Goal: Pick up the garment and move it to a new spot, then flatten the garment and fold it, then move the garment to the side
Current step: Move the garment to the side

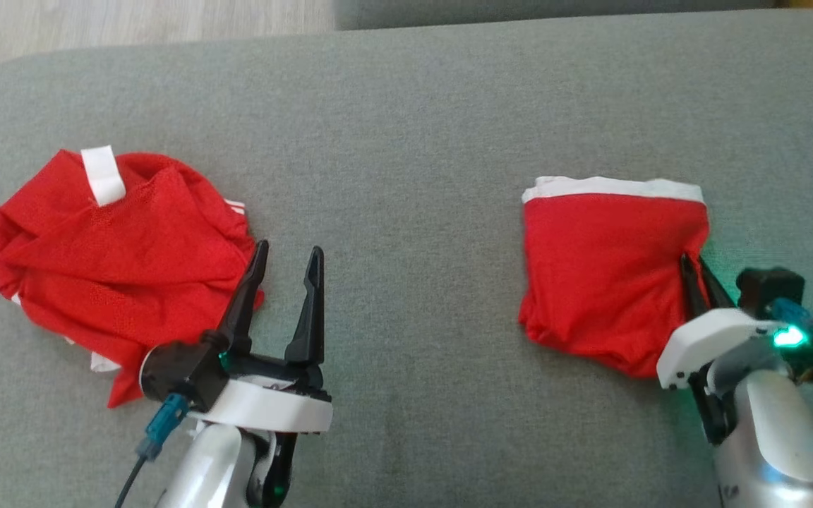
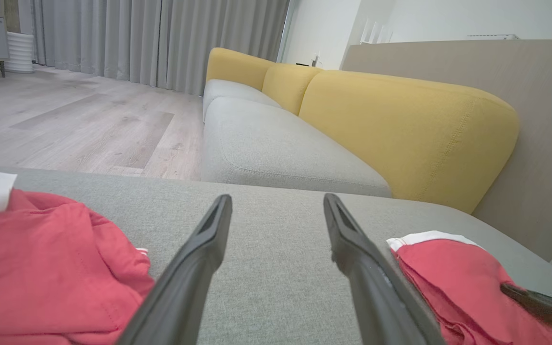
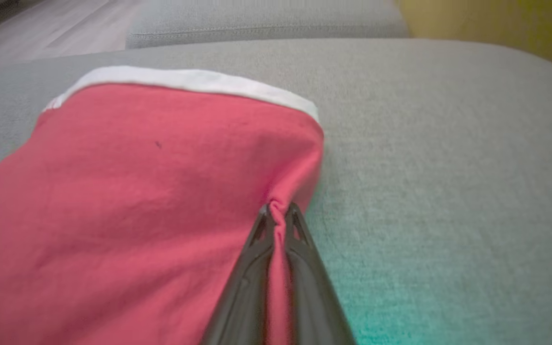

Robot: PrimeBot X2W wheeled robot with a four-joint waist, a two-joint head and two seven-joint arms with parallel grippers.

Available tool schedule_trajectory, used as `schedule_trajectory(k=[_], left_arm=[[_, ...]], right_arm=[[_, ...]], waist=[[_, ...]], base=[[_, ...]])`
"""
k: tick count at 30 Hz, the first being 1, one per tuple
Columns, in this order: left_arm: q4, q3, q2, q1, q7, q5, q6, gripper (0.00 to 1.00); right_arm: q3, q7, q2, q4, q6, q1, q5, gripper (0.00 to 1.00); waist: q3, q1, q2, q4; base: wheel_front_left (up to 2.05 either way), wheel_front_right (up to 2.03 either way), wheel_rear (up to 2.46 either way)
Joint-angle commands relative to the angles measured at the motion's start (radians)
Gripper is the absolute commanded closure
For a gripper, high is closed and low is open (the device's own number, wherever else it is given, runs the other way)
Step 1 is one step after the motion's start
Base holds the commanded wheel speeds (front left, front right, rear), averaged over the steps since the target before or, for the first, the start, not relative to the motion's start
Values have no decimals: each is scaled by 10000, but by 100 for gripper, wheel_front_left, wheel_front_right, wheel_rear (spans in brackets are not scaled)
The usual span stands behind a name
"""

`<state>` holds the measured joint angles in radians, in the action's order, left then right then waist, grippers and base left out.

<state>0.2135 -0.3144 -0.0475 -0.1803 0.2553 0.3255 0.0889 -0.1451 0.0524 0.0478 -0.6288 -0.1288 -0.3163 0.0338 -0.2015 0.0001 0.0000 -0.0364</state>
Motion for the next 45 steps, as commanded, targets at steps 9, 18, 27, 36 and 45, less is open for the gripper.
schedule_trajectory(k=[9, 18, 27, 36, 45], left_arm=[[-224, 217, -28, -238, 65, 23, -4, 0], [-409, 233, -28, -496, 65, -36, 33, 0], [-552, 218, -28, -956, 65, -46, 92, 0], [-529, 137, -28, -1147, 65, -29, 91, 0], [-448, 109, -28, -1108, 65, -43, 84, 0]], right_arm=[[900, -110, 1000, 1290, -19, -739, 1373, 100], [2111, -945, 3925, 1012, -19, -1647, 888, 100], [1095, -1700, 5857, -77, -19, -2313, 878, 100], [77, -1750, 5769, -160, -19, -2398, 1406, 100], [-649, -1667, 5157, 191, -19, -2244, 1804, 0]], waist=[[388, -1, 0, 28], [-256, -1, 0, -296], [-1216, -1, 0, -578], [-1379, -1, 0, -497], [-1125, -1, 0, -357]], base=[[0, 0, 0], [0, 0, 0], [0, 0, 0], [0, 0, 0], [0, 0, 0]])
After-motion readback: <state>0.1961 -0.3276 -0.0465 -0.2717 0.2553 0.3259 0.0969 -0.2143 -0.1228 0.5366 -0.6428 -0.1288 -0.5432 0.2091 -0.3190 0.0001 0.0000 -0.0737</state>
